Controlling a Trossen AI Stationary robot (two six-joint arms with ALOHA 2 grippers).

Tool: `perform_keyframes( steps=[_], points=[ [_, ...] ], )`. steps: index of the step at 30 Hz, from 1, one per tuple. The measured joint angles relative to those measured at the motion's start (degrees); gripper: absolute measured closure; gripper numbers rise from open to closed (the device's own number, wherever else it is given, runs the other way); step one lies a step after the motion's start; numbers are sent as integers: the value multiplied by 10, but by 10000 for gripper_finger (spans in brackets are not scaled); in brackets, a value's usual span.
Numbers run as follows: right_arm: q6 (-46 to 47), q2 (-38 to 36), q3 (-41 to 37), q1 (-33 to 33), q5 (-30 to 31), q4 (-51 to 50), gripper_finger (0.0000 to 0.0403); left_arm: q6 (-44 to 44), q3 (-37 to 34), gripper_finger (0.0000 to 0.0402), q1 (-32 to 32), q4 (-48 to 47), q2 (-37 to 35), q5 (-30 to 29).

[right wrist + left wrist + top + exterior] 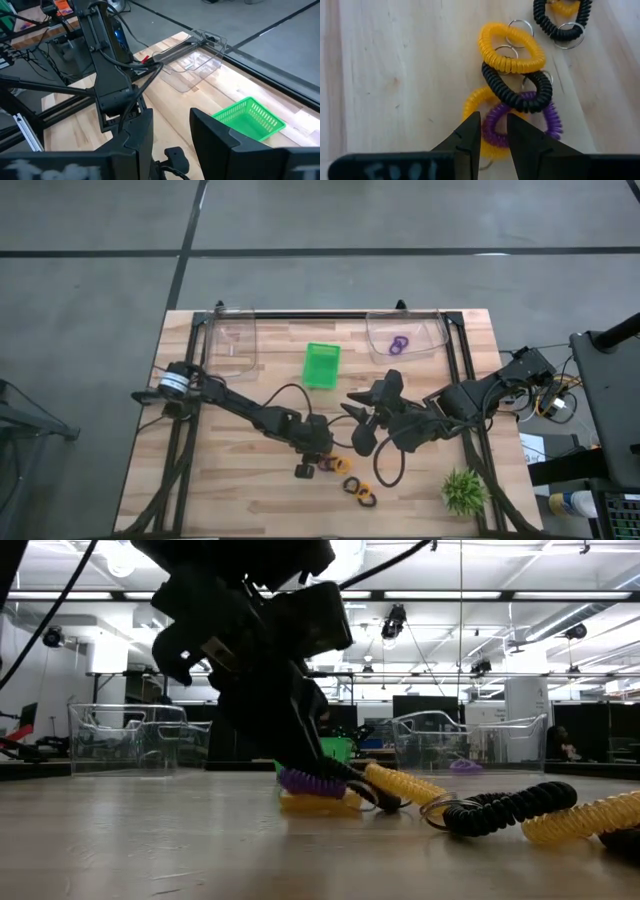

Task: Sort spring keychains
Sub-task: Put the purple spring keychain into the right transparent bin

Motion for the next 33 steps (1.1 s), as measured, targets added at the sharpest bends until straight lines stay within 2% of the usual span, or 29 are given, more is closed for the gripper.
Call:
perform_keyframes(
  steps=[10, 22, 25, 29, 33],
  points=[
    [0, 0, 0, 0, 9, 0, 282, -11, 3, 314, 0, -20, 0, 0],
    [1, 0, 0, 0, 17, 2, 282, 15, 1, 316, 1, -17, 3, -16],
    [3, 0, 0, 0, 29, 2, 282, 15, 1, 336, 1, -22, 3, -17],
    [2, 0, 0, 0, 31, 2, 282, 3, 1, 385, 1, -27, 3, -18],
    [5, 0, 0, 0, 35, 2, 282, -2, 5, 390, 2, -37, -1, -18]
  ],
)
